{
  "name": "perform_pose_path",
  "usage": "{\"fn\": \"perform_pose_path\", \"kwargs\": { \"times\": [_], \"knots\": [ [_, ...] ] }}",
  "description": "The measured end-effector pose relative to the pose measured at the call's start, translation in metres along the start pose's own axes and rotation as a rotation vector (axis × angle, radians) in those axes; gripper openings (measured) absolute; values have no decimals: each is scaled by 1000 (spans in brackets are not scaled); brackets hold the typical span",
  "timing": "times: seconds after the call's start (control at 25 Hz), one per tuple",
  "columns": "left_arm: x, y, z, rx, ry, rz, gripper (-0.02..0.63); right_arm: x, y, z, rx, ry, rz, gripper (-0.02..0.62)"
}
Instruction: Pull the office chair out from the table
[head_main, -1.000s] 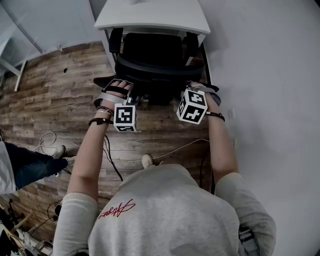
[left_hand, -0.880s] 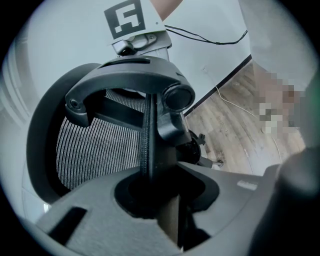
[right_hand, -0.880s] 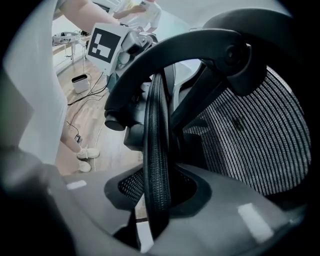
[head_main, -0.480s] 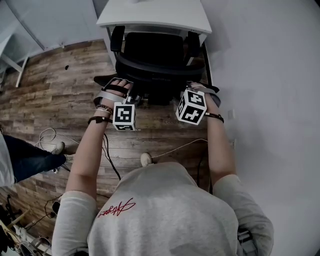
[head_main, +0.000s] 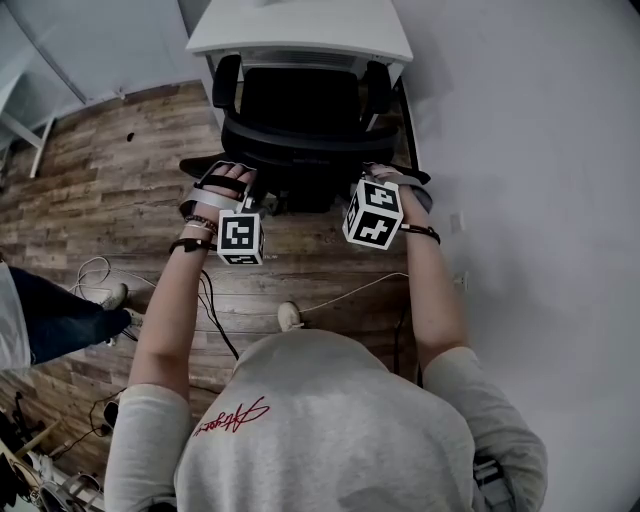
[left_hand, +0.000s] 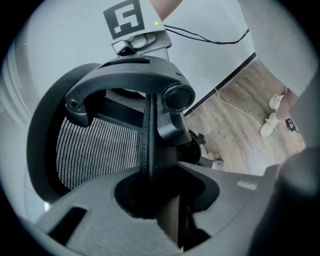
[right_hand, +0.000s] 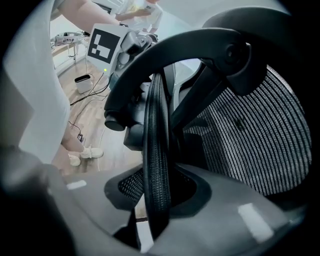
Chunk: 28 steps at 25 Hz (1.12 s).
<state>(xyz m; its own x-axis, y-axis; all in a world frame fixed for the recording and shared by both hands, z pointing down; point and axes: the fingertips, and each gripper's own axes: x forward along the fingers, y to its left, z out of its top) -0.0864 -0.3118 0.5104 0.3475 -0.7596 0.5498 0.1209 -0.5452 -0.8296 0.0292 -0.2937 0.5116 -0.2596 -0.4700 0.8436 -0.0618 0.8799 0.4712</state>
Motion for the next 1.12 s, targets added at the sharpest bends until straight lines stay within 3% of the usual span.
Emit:
{"fn": "perform_pose_path", "kwargs": {
  "times": [1.12],
  "knots": [
    [-38,-29,25,-11,11,-6,100,-26,44,-3,-23,-7,-12,114]
  ]
}}
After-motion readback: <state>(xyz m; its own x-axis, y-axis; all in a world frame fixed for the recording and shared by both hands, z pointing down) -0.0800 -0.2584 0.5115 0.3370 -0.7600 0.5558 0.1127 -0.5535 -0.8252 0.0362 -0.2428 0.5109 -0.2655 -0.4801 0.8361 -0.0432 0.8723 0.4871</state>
